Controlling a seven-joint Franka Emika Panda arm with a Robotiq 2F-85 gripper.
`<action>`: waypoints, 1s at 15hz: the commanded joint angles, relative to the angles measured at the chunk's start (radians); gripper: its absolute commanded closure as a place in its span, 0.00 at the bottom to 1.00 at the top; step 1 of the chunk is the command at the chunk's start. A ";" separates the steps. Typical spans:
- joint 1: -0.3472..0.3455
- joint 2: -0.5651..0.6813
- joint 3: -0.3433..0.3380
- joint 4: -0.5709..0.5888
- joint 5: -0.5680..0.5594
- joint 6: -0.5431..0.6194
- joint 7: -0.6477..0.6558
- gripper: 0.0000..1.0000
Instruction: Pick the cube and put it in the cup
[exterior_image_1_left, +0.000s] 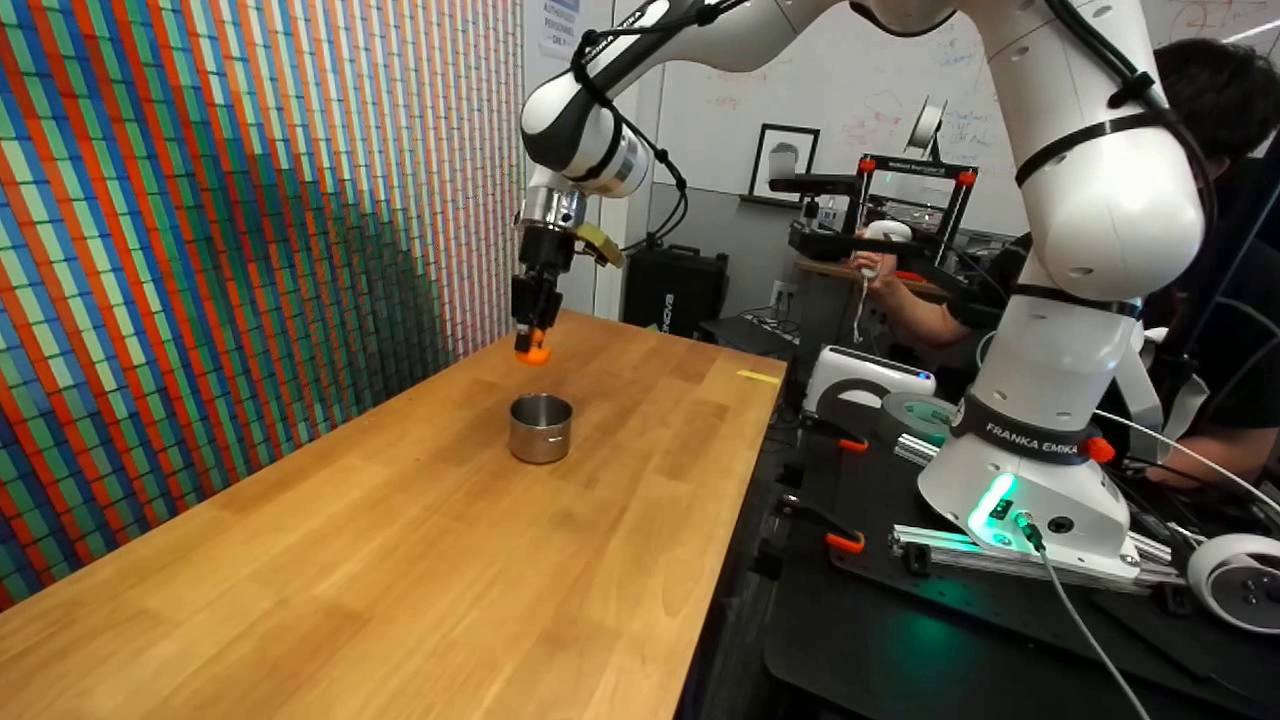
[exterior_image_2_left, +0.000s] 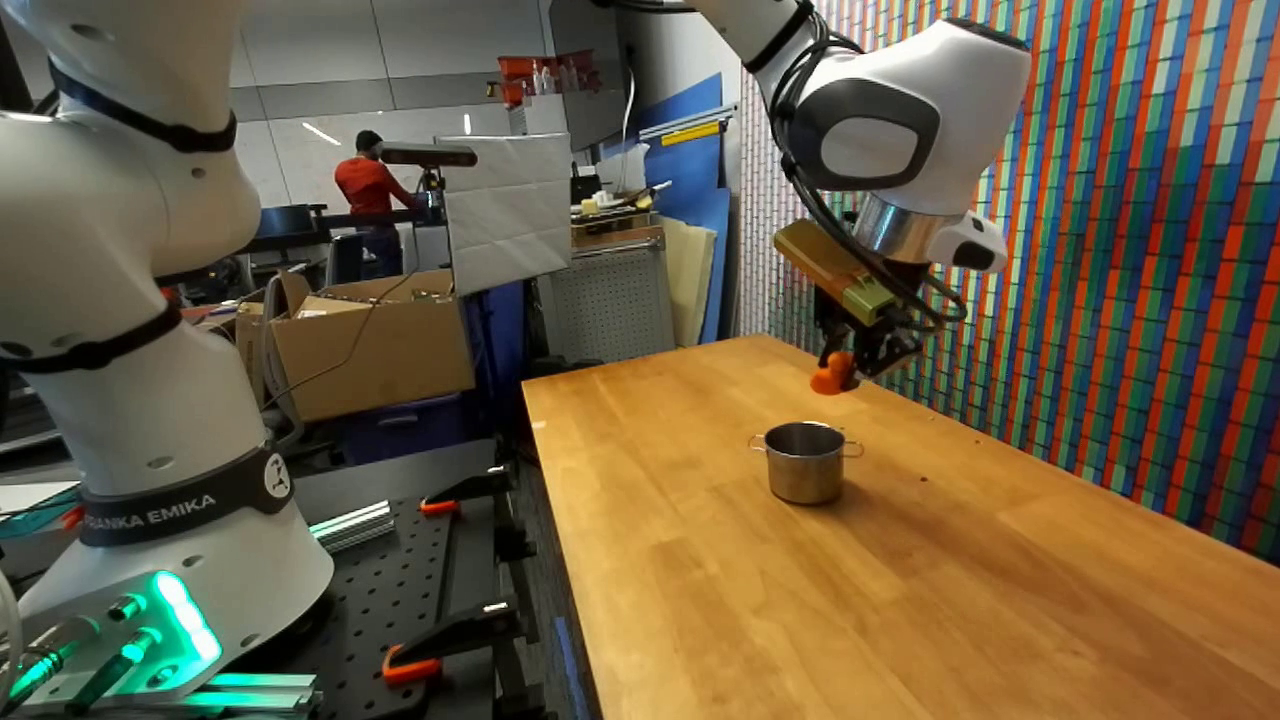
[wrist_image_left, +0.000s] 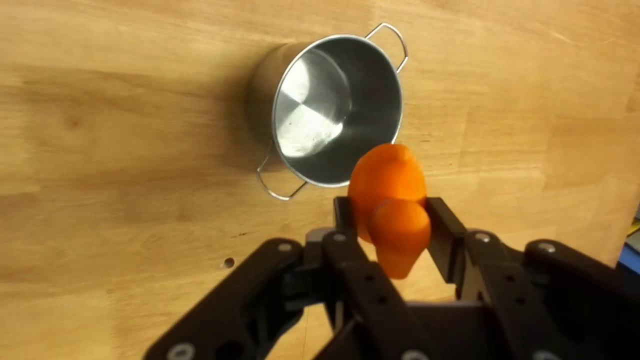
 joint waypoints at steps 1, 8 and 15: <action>0.011 0.003 -0.011 -0.031 0.056 -0.034 0.026 0.82; 0.018 0.013 -0.019 -0.053 0.051 0.002 0.033 0.14; 0.090 -0.064 -0.082 -0.005 -0.105 -0.049 0.144 0.00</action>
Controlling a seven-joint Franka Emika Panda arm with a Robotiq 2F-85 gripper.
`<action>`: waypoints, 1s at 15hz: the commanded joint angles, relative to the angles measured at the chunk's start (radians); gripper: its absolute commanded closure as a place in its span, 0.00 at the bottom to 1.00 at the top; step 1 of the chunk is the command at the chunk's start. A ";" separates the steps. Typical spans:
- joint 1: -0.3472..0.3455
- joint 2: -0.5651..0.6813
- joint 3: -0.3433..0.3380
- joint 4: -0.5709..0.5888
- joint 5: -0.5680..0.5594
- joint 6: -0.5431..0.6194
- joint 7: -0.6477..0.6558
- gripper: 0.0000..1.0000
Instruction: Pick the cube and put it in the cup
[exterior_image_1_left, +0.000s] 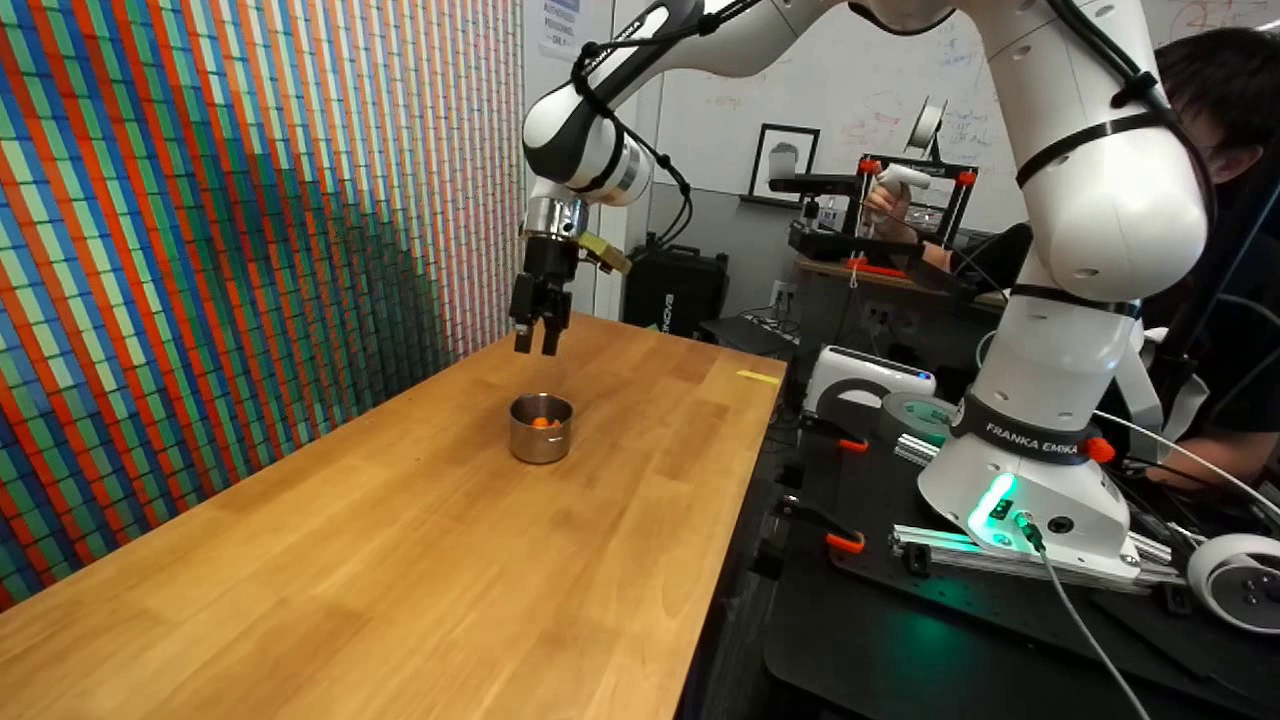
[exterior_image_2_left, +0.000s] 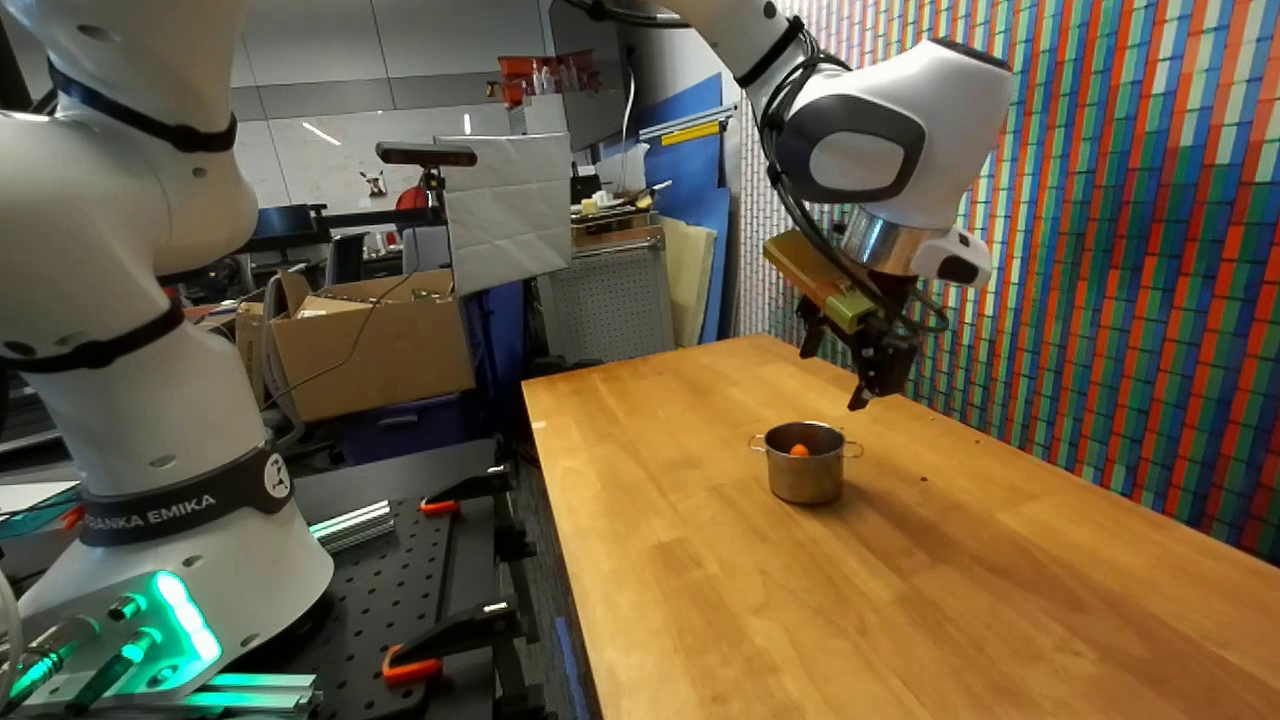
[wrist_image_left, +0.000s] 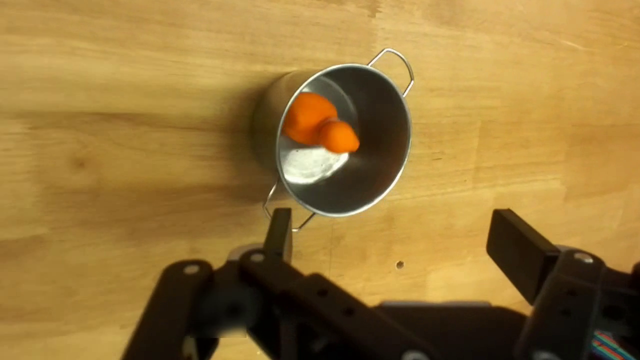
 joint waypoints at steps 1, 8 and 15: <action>0.068 -0.076 -0.065 0.030 -0.112 -0.092 0.113 0.00; 0.120 -0.177 -0.116 0.050 -0.211 -0.286 0.227 0.00; 0.137 -0.181 -0.140 0.045 -0.250 -0.305 0.289 0.00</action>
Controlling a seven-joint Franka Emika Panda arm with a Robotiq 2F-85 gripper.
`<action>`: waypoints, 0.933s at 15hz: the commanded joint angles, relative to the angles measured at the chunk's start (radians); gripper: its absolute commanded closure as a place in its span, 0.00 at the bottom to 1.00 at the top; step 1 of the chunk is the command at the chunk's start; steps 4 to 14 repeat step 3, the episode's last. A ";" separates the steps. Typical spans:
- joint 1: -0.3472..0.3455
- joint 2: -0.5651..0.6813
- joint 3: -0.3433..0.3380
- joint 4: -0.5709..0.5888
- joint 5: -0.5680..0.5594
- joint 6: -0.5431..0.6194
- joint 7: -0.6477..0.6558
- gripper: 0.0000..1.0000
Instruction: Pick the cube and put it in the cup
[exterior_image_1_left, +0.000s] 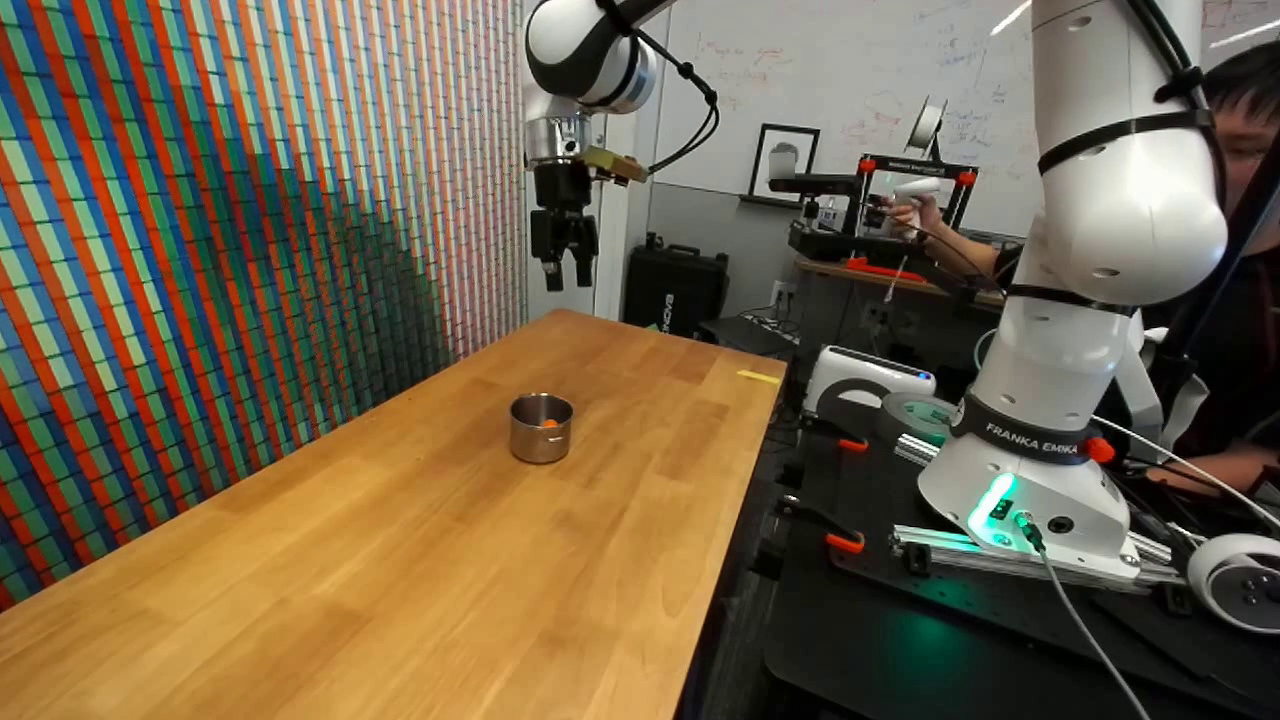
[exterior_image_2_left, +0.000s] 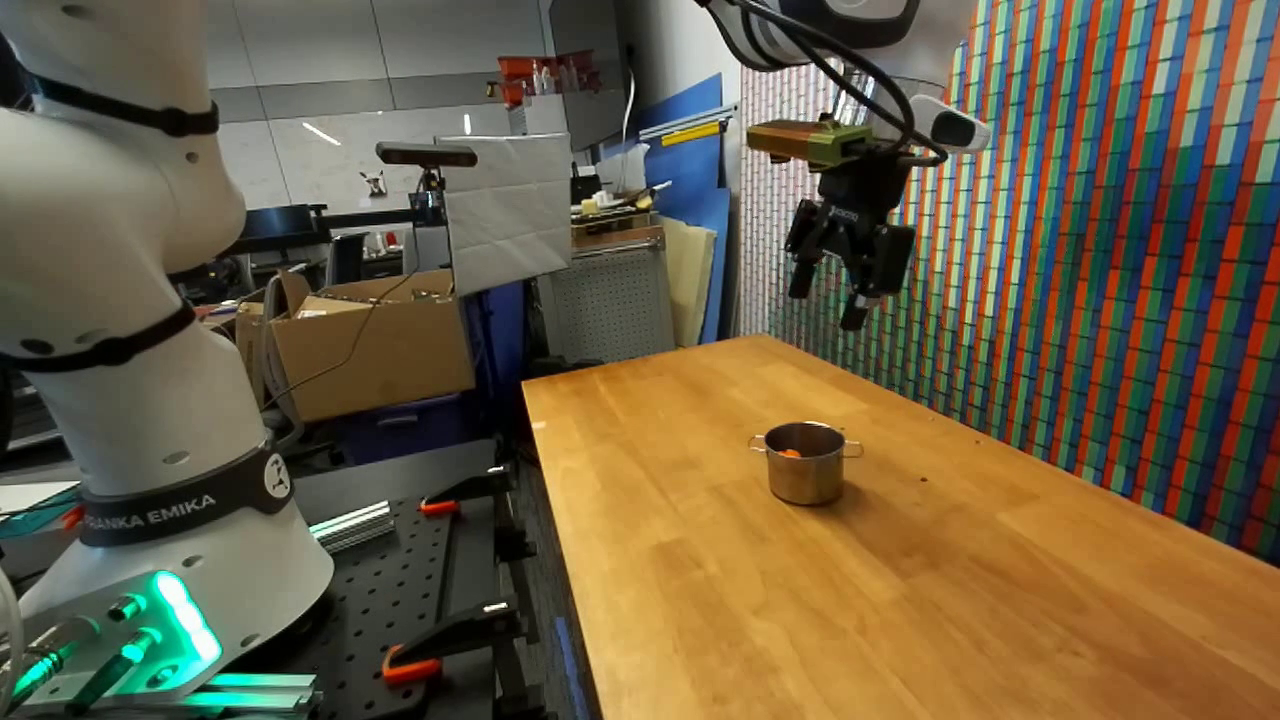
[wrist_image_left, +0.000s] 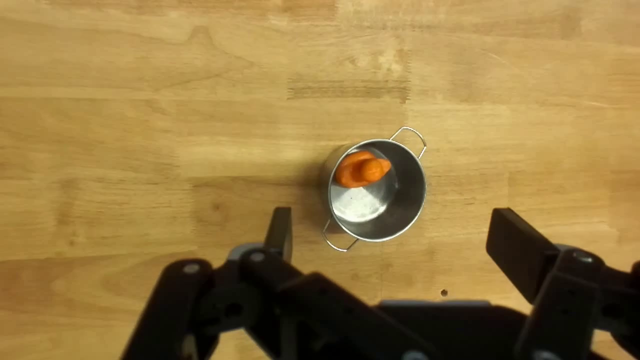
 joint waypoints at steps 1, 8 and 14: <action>0.012 0.000 -0.014 0.002 0.001 -0.008 0.005 0.00; 0.013 0.000 -0.016 0.002 0.001 -0.010 0.011 0.00; 0.013 0.000 -0.016 0.002 0.001 -0.010 0.011 0.00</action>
